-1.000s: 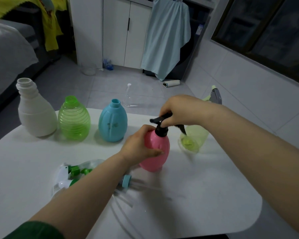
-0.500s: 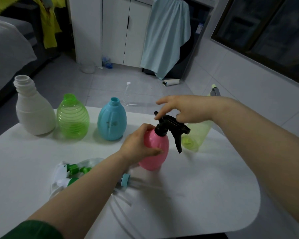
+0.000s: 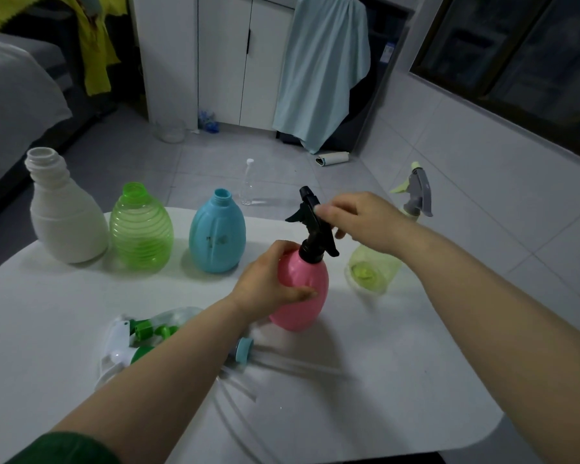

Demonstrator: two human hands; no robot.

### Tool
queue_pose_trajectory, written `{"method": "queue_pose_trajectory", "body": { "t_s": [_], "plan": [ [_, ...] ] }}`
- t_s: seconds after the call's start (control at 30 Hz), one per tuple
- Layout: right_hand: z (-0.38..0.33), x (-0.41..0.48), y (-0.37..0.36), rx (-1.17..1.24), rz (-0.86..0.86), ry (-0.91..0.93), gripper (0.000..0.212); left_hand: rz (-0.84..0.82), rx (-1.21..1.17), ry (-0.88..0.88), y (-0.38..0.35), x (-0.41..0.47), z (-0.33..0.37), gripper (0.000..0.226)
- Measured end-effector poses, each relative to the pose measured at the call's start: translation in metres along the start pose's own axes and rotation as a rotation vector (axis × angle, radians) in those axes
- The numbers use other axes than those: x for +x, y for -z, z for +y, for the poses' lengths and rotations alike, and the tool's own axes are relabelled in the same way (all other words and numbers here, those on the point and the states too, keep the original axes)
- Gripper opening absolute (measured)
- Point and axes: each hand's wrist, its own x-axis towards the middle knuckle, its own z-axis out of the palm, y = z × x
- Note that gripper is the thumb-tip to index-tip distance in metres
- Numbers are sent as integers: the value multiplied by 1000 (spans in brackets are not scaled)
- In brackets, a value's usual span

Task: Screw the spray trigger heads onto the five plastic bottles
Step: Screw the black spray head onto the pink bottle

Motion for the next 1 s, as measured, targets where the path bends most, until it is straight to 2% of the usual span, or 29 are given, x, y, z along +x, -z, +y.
{"method": "queue_pose_trajectory", "body": {
  "t_s": [0.07, 0.13, 0.17, 0.23, 0.33, 0.43, 0.5, 0.53, 0.6, 0.67, 0.7, 0.77, 0.83, 0.9, 0.93, 1.0],
  "plan": [
    [20, -9, -8, 347, 49, -18, 17, 7, -16, -4, 0, 0, -1, 69],
    [39, -20, -24, 610, 94, -49, 24, 7, -23, -8, -1, 0, -3, 69],
    [45, -24, -33, 656, 101, -43, 31, 3, -22, -12, -1, 0, -3, 69],
    [48, -26, -50, 669, 81, 3, 39, -13, -24, -21, -3, 0, -4, 70],
    [37, -18, -69, 691, 147, 33, 34, 0, -16, -8, -4, 1, -3, 73],
    [33, -9, -79, 710, 325, 11, 31, 202, 103, -2, -13, -1, 1, 76],
    [34, -7, -80, 691, 357, 2, 28, 265, 155, -4, -18, -2, 3, 80],
    [36, -7, -78, 688, 338, 2, 27, 219, 104, 1, -17, -2, 3, 83],
    [39, -6, -68, 690, 215, 8, 28, 11, -24, 31, -3, 3, 2, 85],
    [42, -5, -58, 677, 70, 20, 28, -206, 25, 63, 15, 11, 1, 83],
    [43, -3, -57, 677, 48, 20, 27, -250, 60, 73, 20, 13, 0, 82],
    [43, -2, -60, 709, 129, -9, 27, -180, 64, 74, 15, 13, 0, 80],
    [41, 0, -69, 751, 263, -44, 28, 65, 114, 74, -5, 6, 0, 78],
    [40, 1, -74, 767, 324, -45, 28, 266, 224, 77, -22, -1, 0, 79],
    [41, 2, -74, 773, 318, -43, 28, 293, 246, 73, -24, -2, -1, 80],
    [44, 2, -67, 784, 246, -44, 27, 193, 182, 62, -15, 5, 0, 83]
  ]
}}
